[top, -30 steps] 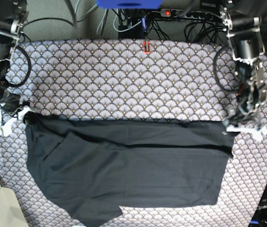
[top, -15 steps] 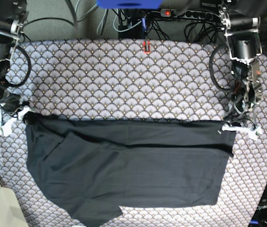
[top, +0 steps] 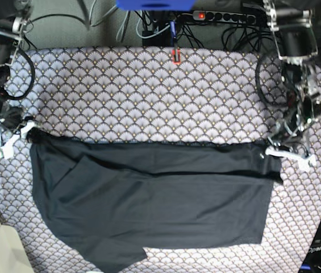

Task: Fold the T-shirt properly
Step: 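Pull the folded edge back toward the collar with both grippers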

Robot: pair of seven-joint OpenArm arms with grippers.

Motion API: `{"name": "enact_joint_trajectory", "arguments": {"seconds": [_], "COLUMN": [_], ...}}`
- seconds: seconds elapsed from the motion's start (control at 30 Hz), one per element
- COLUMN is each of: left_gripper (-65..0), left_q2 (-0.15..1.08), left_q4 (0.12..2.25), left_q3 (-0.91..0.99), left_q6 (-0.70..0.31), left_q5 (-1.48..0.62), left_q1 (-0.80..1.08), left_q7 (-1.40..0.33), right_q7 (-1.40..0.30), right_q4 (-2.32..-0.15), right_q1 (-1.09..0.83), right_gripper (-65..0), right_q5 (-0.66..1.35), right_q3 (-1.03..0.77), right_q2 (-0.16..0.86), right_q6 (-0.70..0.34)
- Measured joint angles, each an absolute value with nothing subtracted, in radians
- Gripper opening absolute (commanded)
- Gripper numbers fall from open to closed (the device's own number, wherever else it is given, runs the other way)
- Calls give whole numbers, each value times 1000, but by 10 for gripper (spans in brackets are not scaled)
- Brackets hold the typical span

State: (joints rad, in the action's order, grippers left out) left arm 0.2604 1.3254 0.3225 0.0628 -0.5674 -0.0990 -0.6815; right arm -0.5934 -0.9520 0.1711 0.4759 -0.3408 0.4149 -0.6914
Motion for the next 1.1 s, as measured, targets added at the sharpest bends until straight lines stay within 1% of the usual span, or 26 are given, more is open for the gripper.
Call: {"name": "enact_joint_trajectory", "arguments": {"seconds": [0.2, 0.47, 0.6, 0.8, 0.93, 1.1], "left_gripper": [-650, -650, -650, -650, -650, -650], "left_q2": [257, 279, 275, 259, 252, 252], "left_q4": [1446, 1548, 1634, 1717, 1718, 1718], "left_q3": [470, 549, 576, 579, 579, 579], "left_q6": [61, 60, 56, 55, 56, 55], "left_q5": [-566, -569, -573, -578, -579, -580], "left_q1": [9, 83, 144, 251, 306, 341], "left_q7": [-774, -915, -985, -995, -995, -990], "right_q7": [-621, -623, -628, -624, -609, -608], "right_q4": [-1119, -1299, -1367, -1381, -1381, -1383], "right_q1": [30, -146, -239, -301, -343, -348], "right_gripper": [-648, -649, -648, -648, -648, -648], "right_q5": [465, 467, 466, 469, 472, 471], "right_q3": [-374, -379, -450, -517, -525, -525], "right_q2": [415, 412, 408, 405, 409, 410], "right_q6": [-699, -696, -699, -703, -703, -702]}}
